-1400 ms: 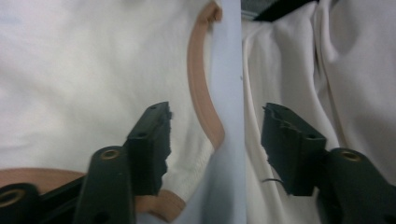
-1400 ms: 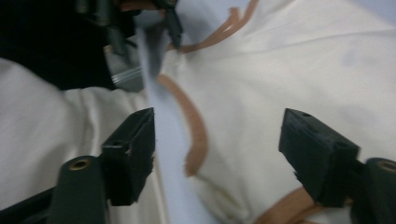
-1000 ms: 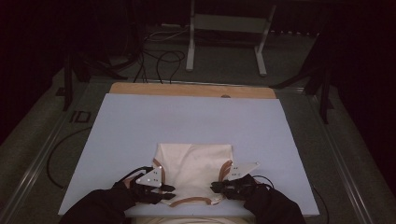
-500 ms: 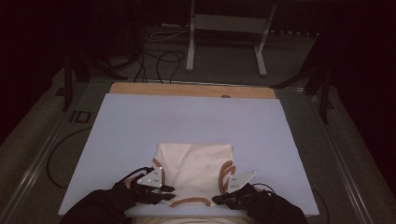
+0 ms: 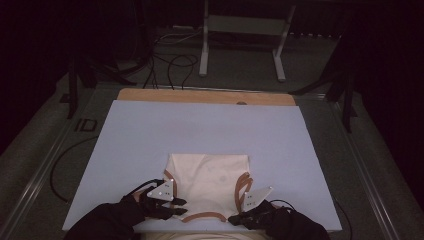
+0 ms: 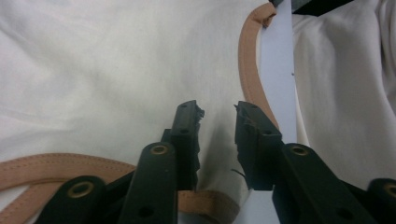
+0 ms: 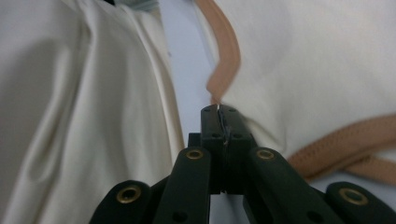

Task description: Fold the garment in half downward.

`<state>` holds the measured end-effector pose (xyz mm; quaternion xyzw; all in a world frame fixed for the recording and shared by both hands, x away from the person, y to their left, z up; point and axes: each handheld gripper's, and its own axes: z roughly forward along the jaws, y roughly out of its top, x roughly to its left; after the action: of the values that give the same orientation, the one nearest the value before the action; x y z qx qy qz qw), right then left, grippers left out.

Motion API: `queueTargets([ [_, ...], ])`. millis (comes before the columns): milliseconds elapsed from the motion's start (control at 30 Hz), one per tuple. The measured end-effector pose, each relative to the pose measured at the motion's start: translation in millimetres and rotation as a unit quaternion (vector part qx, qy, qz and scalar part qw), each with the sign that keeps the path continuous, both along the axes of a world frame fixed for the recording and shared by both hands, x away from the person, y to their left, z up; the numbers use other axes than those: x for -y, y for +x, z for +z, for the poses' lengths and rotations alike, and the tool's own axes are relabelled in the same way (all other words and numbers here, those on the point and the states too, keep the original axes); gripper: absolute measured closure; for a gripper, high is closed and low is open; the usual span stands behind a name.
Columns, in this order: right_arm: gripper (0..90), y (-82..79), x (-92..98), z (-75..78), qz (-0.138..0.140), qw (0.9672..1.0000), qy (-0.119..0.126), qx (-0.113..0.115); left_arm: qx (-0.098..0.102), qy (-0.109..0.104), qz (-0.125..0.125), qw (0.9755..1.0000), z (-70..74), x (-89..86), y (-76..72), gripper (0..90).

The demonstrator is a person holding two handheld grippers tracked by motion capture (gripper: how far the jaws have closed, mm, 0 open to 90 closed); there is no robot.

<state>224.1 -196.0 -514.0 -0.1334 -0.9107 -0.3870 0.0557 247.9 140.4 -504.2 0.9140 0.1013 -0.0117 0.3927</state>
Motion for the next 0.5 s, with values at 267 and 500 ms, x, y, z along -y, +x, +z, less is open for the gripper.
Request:
queueTargets([
  [267,56.9,15.3,9.3,21.4,-0.054,0.9968,0.055,0.022,0.006,-0.022,0.034,0.9991,8.2,-3.8,8.3,38.3],
  [500,23.6,31.9,16.7,32.1,-0.109,0.9908,0.072,0.033,0.0,-0.035,0.05,0.9981,15.2,-4.4,17.8,11.1],
])
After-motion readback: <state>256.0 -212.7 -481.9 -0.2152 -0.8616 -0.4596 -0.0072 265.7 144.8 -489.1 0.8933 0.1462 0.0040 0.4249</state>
